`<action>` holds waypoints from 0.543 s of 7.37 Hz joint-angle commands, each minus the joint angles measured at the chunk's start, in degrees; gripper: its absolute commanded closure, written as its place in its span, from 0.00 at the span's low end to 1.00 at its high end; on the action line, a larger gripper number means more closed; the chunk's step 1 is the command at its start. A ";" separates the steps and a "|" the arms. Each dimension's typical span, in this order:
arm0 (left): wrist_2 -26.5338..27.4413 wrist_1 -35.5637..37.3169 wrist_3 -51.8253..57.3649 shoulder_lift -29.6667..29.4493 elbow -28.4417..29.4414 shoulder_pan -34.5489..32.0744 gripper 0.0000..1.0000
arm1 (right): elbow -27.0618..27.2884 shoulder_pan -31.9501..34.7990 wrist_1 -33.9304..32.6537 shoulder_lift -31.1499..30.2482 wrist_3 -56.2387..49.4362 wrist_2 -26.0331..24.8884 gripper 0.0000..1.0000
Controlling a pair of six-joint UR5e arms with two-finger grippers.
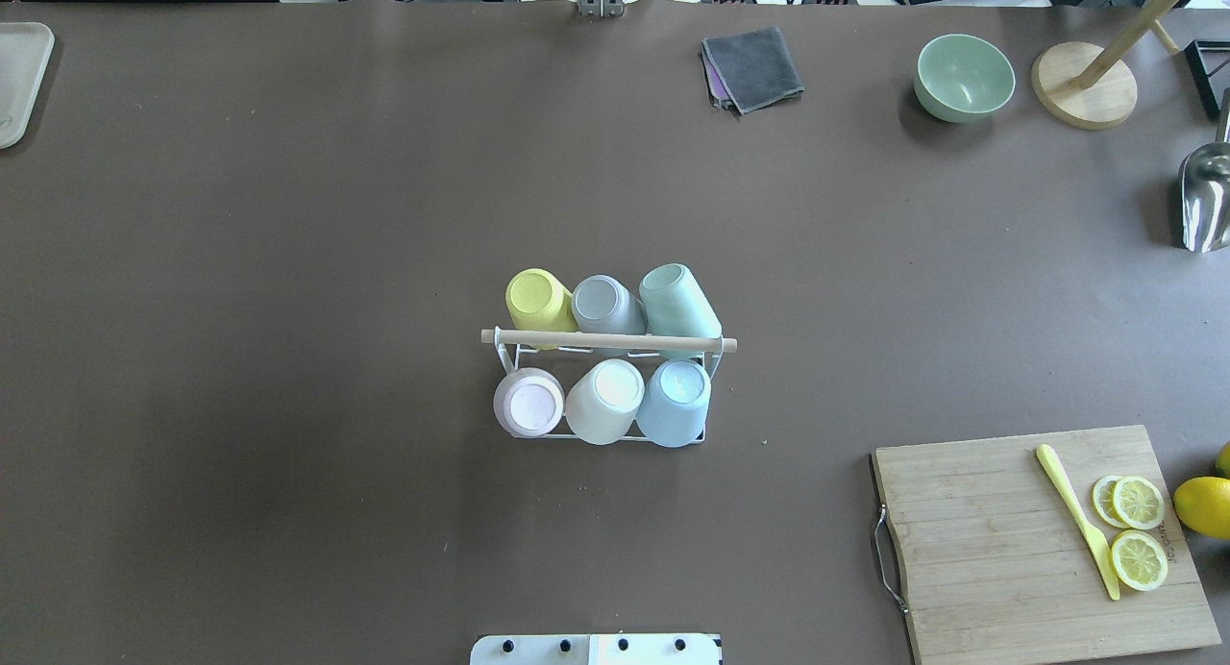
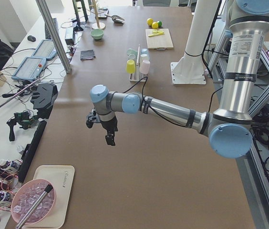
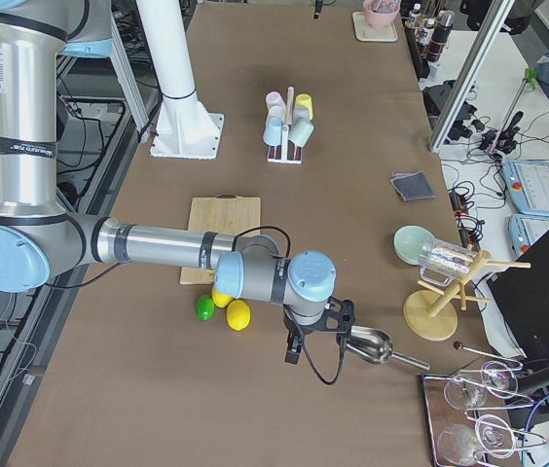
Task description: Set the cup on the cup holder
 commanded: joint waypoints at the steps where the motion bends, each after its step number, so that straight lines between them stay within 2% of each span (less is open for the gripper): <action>1: -3.17 -2.70 5.85 5.21 2.22 -6.78 0.01 | 3.58 0.13 -3.83 0.07 0.04 -1.85 0.00; 4: -2.99 -3.66 5.94 7.95 2.31 -14.59 0.01 | 3.58 0.13 -3.83 -0.01 -0.05 -1.85 0.00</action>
